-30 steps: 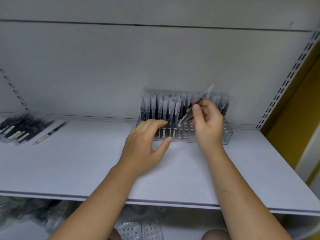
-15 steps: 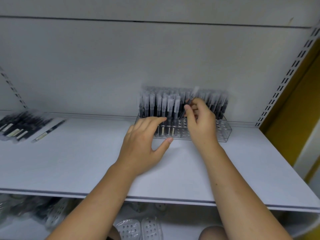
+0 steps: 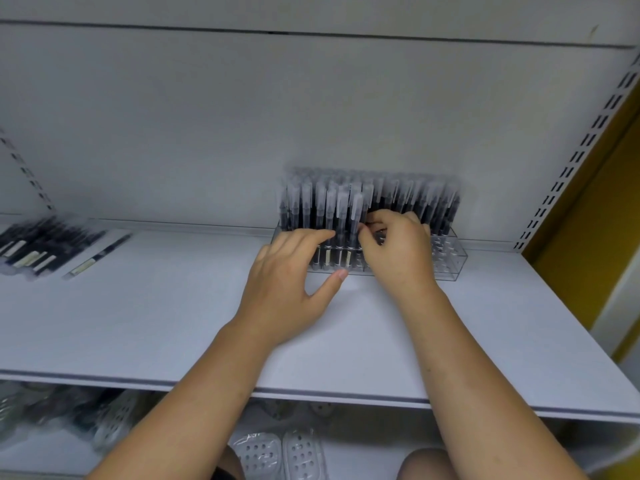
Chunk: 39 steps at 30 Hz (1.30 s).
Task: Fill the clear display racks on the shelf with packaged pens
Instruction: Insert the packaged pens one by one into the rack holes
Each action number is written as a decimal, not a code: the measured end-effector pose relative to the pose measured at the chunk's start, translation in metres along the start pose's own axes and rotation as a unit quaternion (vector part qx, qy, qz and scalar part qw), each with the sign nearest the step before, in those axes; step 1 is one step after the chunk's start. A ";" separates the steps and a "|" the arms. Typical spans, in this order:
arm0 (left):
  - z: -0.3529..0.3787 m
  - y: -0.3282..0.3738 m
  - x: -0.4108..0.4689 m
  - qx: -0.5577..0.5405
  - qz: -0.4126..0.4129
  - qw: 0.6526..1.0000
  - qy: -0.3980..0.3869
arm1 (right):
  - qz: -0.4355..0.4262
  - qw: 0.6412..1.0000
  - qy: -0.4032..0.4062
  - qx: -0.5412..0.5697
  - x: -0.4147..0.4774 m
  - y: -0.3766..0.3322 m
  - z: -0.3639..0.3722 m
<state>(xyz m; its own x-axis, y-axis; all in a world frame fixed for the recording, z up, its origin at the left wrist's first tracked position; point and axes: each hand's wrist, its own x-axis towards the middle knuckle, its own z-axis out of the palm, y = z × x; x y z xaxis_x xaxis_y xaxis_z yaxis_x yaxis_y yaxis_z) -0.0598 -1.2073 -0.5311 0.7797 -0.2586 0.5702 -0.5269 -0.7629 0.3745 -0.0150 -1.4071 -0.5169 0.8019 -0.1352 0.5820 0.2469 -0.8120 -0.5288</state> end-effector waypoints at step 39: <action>-0.202 -0.226 -0.056 0.232 -0.330 0.911 -0.089 | -0.216 0.949 -0.210 0.094 -0.033 -0.276 0.142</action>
<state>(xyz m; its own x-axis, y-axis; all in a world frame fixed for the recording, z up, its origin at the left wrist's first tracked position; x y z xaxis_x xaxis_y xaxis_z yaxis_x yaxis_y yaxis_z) -0.0528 -0.9011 -0.5003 0.9390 0.2861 0.1910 0.2434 -0.9449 0.2191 -0.0322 -1.0978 -0.4781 0.7406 0.4576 0.4920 0.6625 -0.6195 -0.4210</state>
